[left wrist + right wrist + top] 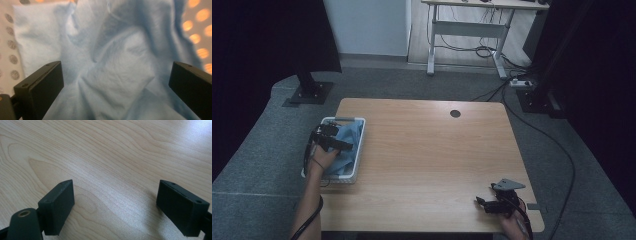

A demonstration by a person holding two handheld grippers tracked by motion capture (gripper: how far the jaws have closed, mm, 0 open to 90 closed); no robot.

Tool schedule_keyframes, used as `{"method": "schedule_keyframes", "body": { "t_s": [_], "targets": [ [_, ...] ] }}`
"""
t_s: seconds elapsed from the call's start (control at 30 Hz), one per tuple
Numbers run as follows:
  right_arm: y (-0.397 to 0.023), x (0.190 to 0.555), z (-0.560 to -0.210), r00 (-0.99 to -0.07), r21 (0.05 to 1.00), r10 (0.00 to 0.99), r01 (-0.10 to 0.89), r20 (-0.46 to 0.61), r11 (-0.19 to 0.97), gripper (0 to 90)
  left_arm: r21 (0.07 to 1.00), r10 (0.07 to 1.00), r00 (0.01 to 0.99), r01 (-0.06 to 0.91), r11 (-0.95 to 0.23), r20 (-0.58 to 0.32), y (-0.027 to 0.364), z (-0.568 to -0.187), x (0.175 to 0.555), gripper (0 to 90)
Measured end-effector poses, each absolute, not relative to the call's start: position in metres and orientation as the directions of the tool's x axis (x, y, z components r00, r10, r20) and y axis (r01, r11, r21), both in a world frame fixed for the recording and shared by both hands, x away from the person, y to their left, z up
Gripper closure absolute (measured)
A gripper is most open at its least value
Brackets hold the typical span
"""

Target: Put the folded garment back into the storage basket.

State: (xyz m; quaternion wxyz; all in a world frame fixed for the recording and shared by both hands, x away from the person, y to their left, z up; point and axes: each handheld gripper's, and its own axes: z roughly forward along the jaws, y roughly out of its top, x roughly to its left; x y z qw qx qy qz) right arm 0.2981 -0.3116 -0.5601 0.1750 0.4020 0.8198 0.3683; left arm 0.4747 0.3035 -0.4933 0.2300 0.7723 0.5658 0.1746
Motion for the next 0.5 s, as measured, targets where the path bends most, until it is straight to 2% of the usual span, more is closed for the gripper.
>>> {"method": "schedule_keyframes", "body": {
  "t_s": [0.5],
  "targets": [
    [-0.312, 0.298, -0.56, -0.618, 0.745, 0.786, 0.529, 0.009, 0.407, 14.5, 0.669, 0.931, 0.363, 0.685, -0.29, 0.032, 0.285, -0.463, 0.461, 0.0]
  ]
}}
